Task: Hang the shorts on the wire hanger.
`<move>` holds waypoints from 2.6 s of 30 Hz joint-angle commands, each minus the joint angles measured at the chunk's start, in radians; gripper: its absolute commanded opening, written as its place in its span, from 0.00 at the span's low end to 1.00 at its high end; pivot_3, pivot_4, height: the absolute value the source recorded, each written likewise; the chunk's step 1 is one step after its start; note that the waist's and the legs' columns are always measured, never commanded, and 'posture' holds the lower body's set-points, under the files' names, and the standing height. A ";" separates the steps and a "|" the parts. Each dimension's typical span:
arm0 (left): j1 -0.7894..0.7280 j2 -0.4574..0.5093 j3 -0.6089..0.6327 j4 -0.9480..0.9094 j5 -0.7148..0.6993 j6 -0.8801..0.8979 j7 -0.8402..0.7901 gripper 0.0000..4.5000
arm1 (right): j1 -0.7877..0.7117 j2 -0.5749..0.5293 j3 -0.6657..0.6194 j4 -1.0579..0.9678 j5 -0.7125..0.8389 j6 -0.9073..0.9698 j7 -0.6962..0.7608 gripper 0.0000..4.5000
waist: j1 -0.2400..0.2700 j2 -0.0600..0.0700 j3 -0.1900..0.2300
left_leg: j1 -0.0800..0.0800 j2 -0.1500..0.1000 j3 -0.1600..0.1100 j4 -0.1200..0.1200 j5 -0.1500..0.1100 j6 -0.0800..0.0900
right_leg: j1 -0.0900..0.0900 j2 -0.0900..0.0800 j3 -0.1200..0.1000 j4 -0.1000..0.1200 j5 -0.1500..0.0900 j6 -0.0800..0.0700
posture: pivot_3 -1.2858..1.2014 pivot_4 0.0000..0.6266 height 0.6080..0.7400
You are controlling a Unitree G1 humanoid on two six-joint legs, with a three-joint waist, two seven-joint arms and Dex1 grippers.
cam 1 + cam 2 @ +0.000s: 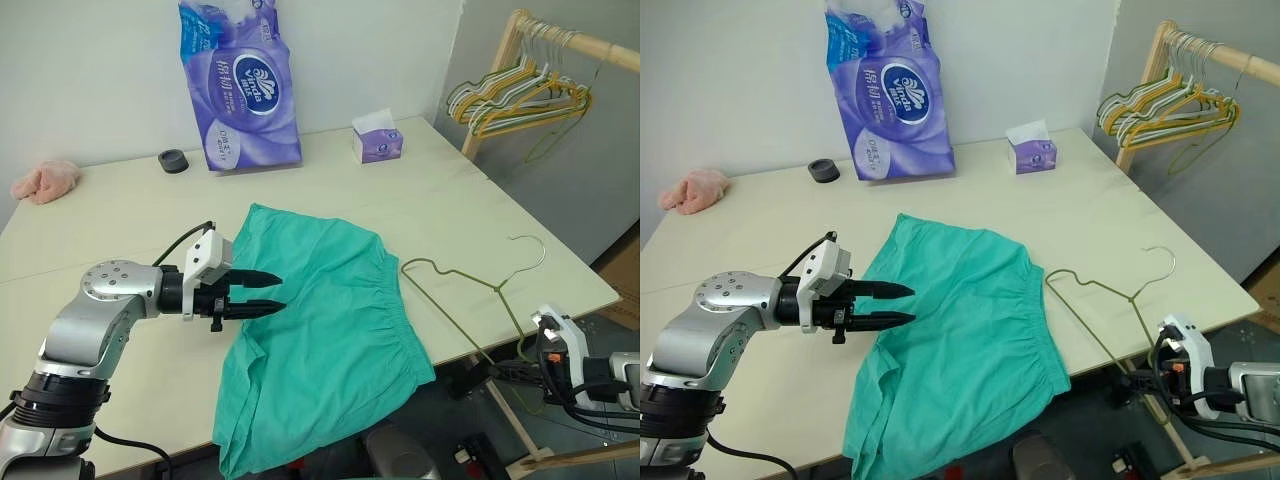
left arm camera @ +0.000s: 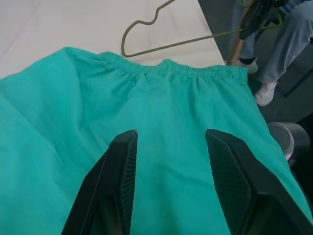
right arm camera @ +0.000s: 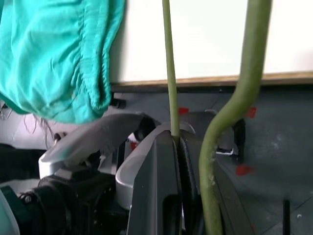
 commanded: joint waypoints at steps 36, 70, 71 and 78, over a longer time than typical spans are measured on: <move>0.012 0.009 0.017 -0.042 -0.005 -0.015 0.036 0.51 | -0.010 0.032 -0.016 0.026 0.157 0.033 -0.082 0.00 | 0.010 0.001 0.001 | 0.000 0.000 0.001 0.000 0.000 0.000 | 0.000 0.001 0.001 0.000 0.000 0.000 | 0.35 0.12 1.00; 0.046 -0.008 0.078 -0.057 -0.007 -0.020 0.151 0.51 | -0.410 0.264 0.216 0.369 0.053 0.002 -0.267 0.00 | 0.040 0.001 0.000 | -0.001 0.000 0.001 0.000 0.000 0.000 | -0.002 0.000 0.002 0.001 0.003 -0.005 | 0.38 0.07 1.00; 0.049 -0.009 0.083 -0.057 -0.006 -0.021 0.158 0.51 | -0.424 0.275 0.198 0.376 0.053 -0.003 -0.275 0.00 | 0.040 0.001 -0.001 | -0.001 0.000 0.001 0.000 0.000 0.000 | -0.002 0.000 0.002 0.001 0.003 -0.005 | 0.38 0.07 1.00; 0.042 -0.033 0.110 -0.036 -0.007 -0.018 0.226 0.51 | -0.466 0.253 0.179 0.283 0.095 -0.025 -0.238 0.00 | 0.055 0.001 -0.001 | -0.001 0.000 0.001 0.000 0.000 0.000 | -0.002 -0.001 0.002 0.001 0.003 -0.005 | 0.38 0.07 1.00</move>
